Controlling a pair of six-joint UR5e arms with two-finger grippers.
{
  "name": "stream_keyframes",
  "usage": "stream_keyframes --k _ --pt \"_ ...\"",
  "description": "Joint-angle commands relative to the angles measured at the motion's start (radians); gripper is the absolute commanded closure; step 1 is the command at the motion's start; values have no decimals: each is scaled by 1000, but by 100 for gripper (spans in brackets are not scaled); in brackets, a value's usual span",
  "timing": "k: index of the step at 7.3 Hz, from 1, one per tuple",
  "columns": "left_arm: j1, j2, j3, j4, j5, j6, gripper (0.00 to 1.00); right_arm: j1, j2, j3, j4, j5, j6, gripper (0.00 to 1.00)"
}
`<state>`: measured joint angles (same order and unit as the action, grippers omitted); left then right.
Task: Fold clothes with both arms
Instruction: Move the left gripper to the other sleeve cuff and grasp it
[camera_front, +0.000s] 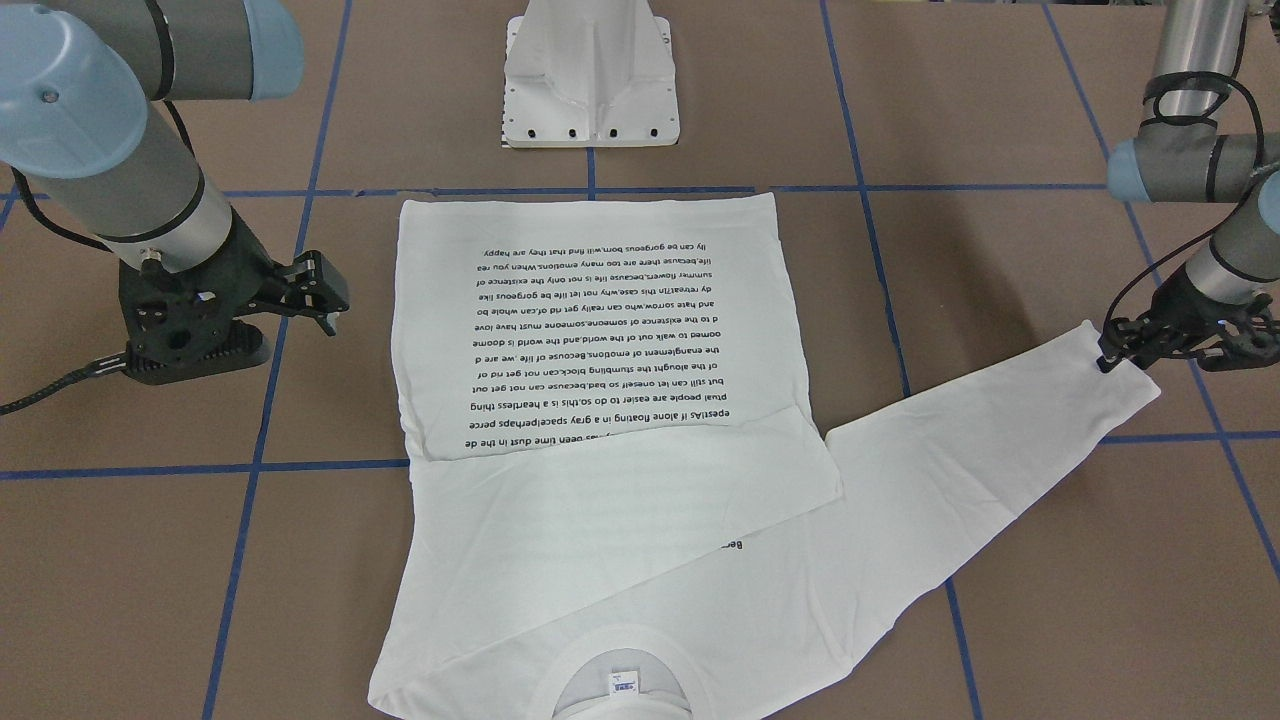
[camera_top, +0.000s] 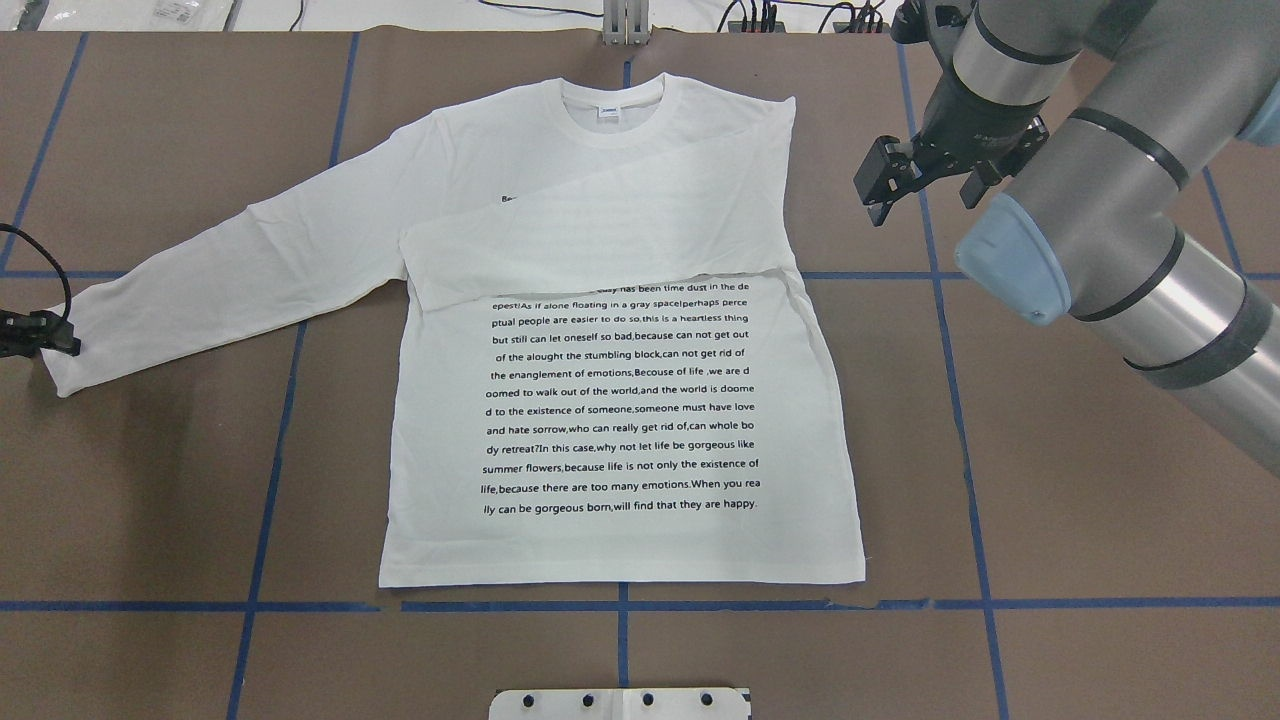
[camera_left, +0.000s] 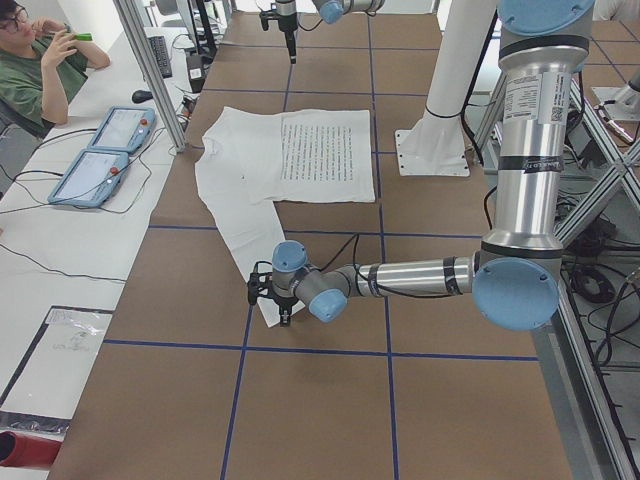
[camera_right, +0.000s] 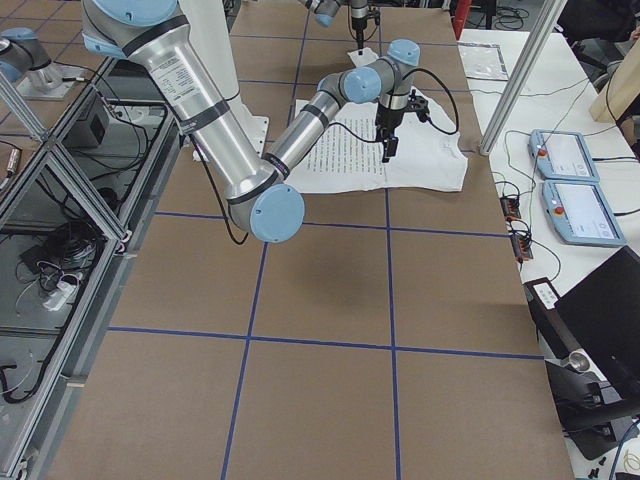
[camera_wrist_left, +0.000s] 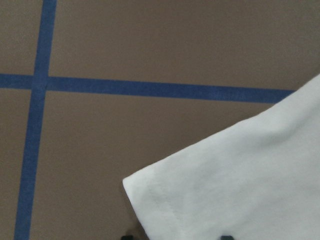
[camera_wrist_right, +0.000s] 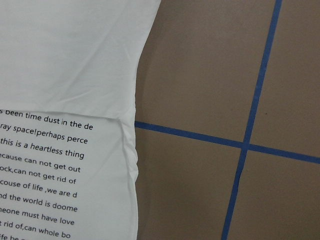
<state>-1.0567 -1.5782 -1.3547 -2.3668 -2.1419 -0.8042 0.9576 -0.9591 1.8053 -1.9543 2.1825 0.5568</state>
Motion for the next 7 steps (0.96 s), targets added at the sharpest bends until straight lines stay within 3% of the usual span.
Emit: stream_keyframes --k 1,5,6,7 --pt "0 -2 -36 3 -3 -4 100 1 0 -1 0 -1 0 0" --pt "6 -9 -193 32 -48 -145 100 9 -6 0 0 0 -1 0" --pt "7 -70 -246 96 -97 -195 100 12 -32 22 -2 2 -1 0" --pt "7 -194 -276 244 -146 -229 100 12 -91 66 0 0 -9 0"
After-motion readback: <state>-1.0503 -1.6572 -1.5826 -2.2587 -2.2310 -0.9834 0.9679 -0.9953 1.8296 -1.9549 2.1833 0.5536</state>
